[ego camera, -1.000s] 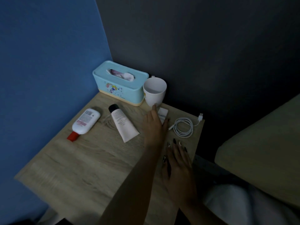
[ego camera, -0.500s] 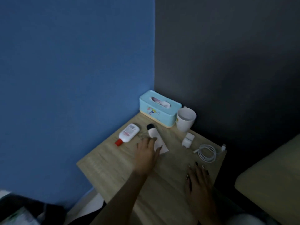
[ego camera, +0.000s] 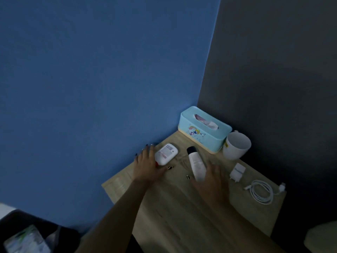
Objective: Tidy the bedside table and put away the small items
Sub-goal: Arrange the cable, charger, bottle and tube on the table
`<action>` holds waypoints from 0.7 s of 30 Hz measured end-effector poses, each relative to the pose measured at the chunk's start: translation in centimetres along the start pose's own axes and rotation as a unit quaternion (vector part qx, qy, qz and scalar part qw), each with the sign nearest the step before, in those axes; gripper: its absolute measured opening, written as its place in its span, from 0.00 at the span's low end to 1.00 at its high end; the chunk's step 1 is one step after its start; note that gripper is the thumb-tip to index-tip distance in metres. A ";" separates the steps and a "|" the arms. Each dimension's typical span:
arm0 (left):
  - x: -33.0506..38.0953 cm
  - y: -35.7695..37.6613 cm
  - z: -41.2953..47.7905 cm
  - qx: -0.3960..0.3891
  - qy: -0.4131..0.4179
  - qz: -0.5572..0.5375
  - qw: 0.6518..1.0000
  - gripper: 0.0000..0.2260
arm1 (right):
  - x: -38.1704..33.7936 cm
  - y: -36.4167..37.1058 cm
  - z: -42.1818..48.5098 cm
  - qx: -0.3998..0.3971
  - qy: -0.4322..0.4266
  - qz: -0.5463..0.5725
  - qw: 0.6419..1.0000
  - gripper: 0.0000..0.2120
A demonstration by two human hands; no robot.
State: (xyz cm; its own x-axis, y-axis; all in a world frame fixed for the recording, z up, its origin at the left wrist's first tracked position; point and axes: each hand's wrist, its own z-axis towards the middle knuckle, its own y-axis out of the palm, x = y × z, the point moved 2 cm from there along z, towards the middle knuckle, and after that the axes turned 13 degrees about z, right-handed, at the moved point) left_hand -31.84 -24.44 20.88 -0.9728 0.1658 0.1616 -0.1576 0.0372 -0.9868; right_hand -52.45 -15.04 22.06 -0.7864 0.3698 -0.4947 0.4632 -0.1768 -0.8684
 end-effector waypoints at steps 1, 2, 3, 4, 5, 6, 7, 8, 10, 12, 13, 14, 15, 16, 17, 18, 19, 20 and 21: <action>0.1 0.8 0.4 0.000 -0.003 -0.004 1.000 0.52 | -0.1 0.7 0.4 0.011 0.012 -0.017 1.000 0.39; 0.2 1.4 0.6 0.001 -0.005 -0.005 1.000 0.49 | -0.1 1.0 0.6 0.030 0.015 -0.021 0.999 0.36; 0.3 2.0 0.7 0.000 -0.005 -0.009 1.000 0.45 | 0.0 1.2 0.8 0.046 0.016 -0.015 0.999 0.33; 0.3 2.6 0.6 0.000 -0.006 -0.015 1.000 0.41 | 0.1 1.4 1.0 0.058 0.015 -0.007 0.998 0.30; 0.4 2.9 0.5 0.003 -0.008 -0.022 1.000 0.38 | 0.1 1.5 1.1 0.061 0.017 -0.001 0.998 0.28; 0.4 3.1 0.4 0.007 -0.013 -0.030 0.999 0.36 | 0.0 1.5 1.2 0.058 0.021 0.003 0.998 0.28; 0.5 2.9 0.3 0.012 -0.017 -0.040 0.999 0.35 | -0.1 1.2 1.3 0.050 0.025 0.006 0.998 0.29; 0.7 2.5 0.1 0.017 -0.018 -0.052 0.998 0.34 | -0.2 1.0 1.5 0.036 0.027 0.009 0.999 0.30; 1.2 1.1 -0.1 0.030 -0.003 -0.068 0.997 0.32 | -0.4 0.5 2.0 -0.002 0.039 0.028 0.999 0.33; 1.6 -0.7 -0.3 0.023 0.010 -0.069 0.997 0.32 | -0.5 -0.4 2.3 -0.035 0.044 0.048 0.997 0.33; 1.7 -1.6 -0.4 0.018 0.010 -0.068 0.997 0.32 | -0.7 -1.0 2.4 -0.039 0.032 0.052 0.997 0.31; 1.8 -2.3 -0.4 0.017 0.011 -0.068 0.998 0.30 | -0.8 -1.5 2.6 -0.040 0.017 0.052 0.998 0.29; 1.9 -3.1 -0.4 0.018 0.017 -0.068 0.997 0.26 | -1.2 -2.3 2.8 -0.039 0.000 0.054 0.998 0.28; 2.0 -3.8 -0.4 0.014 0.025 -0.067 0.997 0.22 | -1.6 -3.1 3.2 -0.046 -0.004 0.052 0.998 0.28; 2.2 -4.5 -0.3 0.008 0.033 -0.067 0.997 0.19 | -2.2 -3.9 3.7 -0.057 -0.013 0.041 0.997 0.28; 2.5 -5.3 -0.1 -0.002 0.038 -0.068 0.997 0.17 | -2.8 -4.7 4.2 -0.080 -0.018 0.033 0.996 0.29; 2.7 -6.3 0.1 -0.008 0.043 -0.066 0.997 0.16 | -3.5 -5.6 4.8 -0.105 -0.023 0.032 0.994 0.31; 3.0 -7.2 0.3 -0.011 0.044 -0.056 0.997 0.15 | -4.2 -6.5 5.3 -0.124 -0.026 0.028 0.992 0.30; 3.5 -8.0 0.7 -0.012 0.048 -0.040 0.998 0.14 | -5.0 -7.4 5.8 -0.145 -0.031 0.006 0.989 0.26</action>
State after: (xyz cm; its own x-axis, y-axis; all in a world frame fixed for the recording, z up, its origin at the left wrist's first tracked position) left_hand -34.05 -24.81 29.34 -0.9364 0.2550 0.2412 -0.2289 0.0774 -0.9704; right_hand -54.35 -20.91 30.75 -0.7996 0.3112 -0.5136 0.5633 0.0925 -0.8210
